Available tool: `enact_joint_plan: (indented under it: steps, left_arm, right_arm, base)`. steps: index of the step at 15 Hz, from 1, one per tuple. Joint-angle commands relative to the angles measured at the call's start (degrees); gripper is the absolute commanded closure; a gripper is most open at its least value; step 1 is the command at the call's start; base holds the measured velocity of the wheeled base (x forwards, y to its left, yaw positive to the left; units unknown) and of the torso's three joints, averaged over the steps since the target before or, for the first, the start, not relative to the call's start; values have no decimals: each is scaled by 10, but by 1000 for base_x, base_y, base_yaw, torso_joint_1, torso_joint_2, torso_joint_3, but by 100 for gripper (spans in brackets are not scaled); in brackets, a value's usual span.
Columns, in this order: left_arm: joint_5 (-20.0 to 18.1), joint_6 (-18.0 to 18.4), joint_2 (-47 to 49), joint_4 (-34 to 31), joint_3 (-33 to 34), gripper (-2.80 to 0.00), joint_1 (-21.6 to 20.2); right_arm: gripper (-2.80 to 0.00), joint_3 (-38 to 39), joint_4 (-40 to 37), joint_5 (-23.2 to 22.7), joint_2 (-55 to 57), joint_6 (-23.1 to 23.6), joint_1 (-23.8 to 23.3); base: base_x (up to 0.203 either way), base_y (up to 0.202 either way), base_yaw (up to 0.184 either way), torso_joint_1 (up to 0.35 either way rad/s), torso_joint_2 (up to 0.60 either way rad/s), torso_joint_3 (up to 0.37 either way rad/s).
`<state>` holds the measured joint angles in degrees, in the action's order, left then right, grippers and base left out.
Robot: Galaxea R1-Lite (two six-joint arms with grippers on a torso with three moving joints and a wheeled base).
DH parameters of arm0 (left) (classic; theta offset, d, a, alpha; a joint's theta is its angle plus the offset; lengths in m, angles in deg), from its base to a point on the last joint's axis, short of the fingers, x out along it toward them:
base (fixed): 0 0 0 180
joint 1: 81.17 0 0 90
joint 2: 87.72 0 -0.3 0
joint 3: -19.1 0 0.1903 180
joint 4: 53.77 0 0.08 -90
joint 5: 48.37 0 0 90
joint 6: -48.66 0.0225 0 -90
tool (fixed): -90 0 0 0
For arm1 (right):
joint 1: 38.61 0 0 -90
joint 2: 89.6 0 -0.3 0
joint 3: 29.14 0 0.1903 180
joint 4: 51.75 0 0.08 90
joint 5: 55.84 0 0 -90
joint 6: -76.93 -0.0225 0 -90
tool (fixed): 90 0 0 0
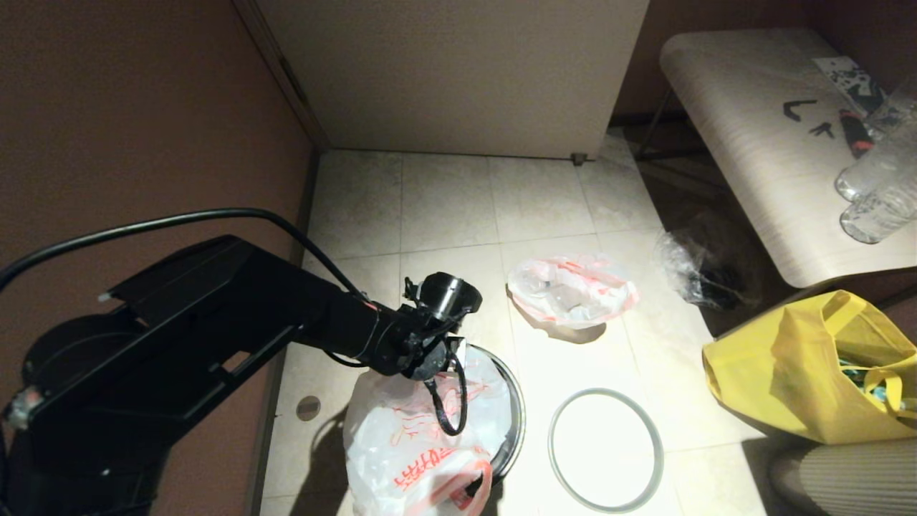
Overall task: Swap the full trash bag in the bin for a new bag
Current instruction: Put the new garbage bag on the trash can
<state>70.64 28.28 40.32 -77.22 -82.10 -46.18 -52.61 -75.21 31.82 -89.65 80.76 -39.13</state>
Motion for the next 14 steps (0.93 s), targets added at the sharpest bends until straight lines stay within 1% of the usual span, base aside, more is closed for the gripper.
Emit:
enact_joint_plan:
  steps: [1,4,7,9,11,14]
  left_arm:
    - [3,-3,-24,0,45,0,22]
    - [26,-3,35,0,53,0,36]
    - [46,1,108,-1,23,0,43]
    - [49,10,158,-1,-19,0,43]
    - [53,32,206,-2,-73,0,38]
    - [58,62,252,-1,-141,0,28]
  right_arm:
    - [0,0,0,0,0,0,0]
    - [0,0,0,0,0,0,0]
    - [0,0,0,0,0,0,0]
    - [0,0,0,0,0,0,0]
    - [0,0,0,0,0,0,0]
    - [0,0,0,0,0,0,0]
  base:
    - [0,0,0,0,0,0]
    - [0,0,0,0,0,0]
    - [0,0,0,0,0,0]
    - [0,0,0,0,0,0]
    - [0,0,0,0,0,0]
    - [0,0,0,0,0,0]
